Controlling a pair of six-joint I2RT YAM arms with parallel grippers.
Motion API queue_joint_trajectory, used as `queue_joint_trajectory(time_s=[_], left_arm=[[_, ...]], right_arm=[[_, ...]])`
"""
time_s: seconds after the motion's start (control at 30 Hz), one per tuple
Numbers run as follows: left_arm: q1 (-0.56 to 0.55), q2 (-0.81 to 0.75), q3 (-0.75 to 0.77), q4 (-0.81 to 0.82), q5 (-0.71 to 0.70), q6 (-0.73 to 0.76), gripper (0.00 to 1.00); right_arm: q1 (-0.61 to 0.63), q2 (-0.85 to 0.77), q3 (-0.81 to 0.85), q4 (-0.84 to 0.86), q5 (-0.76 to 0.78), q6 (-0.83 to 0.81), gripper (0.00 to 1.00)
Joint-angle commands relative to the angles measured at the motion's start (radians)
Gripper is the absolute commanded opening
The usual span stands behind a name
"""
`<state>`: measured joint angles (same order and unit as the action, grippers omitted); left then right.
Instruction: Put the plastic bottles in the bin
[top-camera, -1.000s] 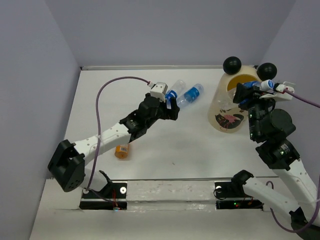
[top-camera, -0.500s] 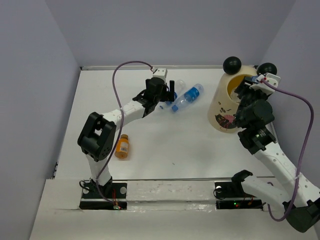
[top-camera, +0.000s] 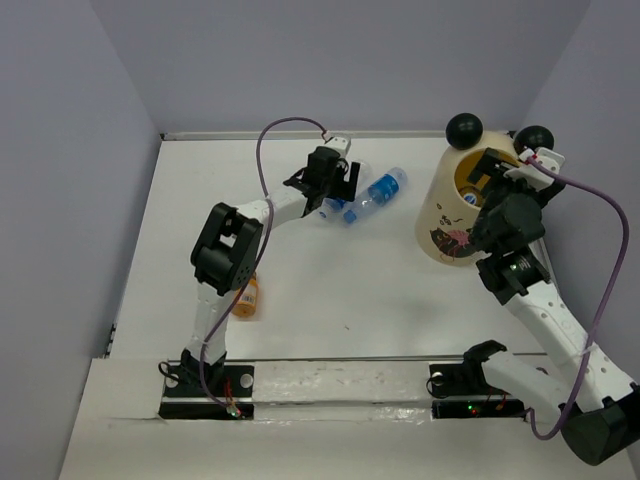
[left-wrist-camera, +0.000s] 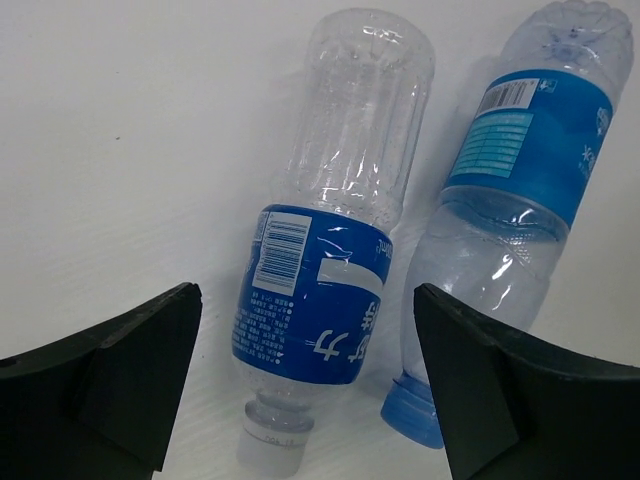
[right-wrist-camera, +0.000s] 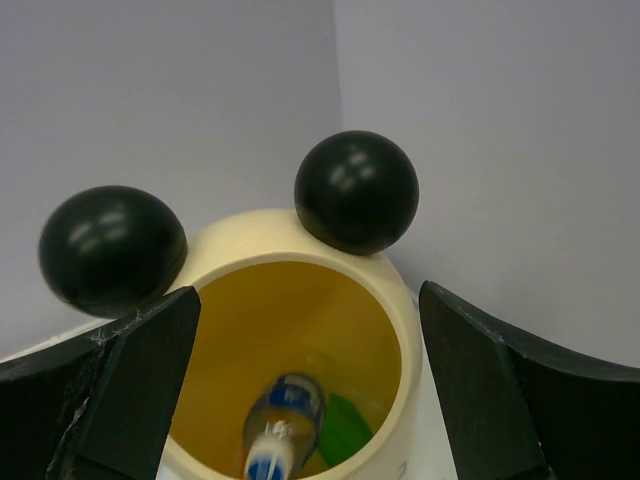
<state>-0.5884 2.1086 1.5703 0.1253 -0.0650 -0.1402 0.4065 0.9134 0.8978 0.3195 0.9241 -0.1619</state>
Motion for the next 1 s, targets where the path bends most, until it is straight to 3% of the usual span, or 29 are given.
queue_joint_trajectory(time_s=[0.0, 0.13, 0.3, 0.57, 0.8, 0.97], left_arm=[[0.007, 0.030, 0.086, -0.042, 0.056, 0.040, 0.95], [0.007, 0.067, 0.119, -0.082, 0.060, 0.051, 0.91], [0.010, 0.099, 0.148, -0.110, 0.047, 0.063, 0.75], [0.027, 0.088, 0.128, -0.122, -0.030, 0.047, 0.59], [0.036, -0.251, -0.097, 0.071, -0.116, -0.036, 0.54], [0.035, -0.471, -0.237, 0.140, -0.029, -0.119, 0.54]], right_arm=[[-0.003, -0.082, 0.067, -0.115, -0.059, 0.125, 0.95], [-0.003, -0.099, 0.108, -0.250, -0.131, 0.226, 0.95], [-0.003, -0.116, 0.150, -0.371, -0.313, 0.327, 0.94], [-0.003, -0.117, 0.196, -0.451, -0.531, 0.419, 0.94], [-0.003, -0.074, 0.242, -0.470, -0.764, 0.513, 0.95], [-0.003, -0.031, 0.224, -0.410, -0.968, 0.636, 0.96]])
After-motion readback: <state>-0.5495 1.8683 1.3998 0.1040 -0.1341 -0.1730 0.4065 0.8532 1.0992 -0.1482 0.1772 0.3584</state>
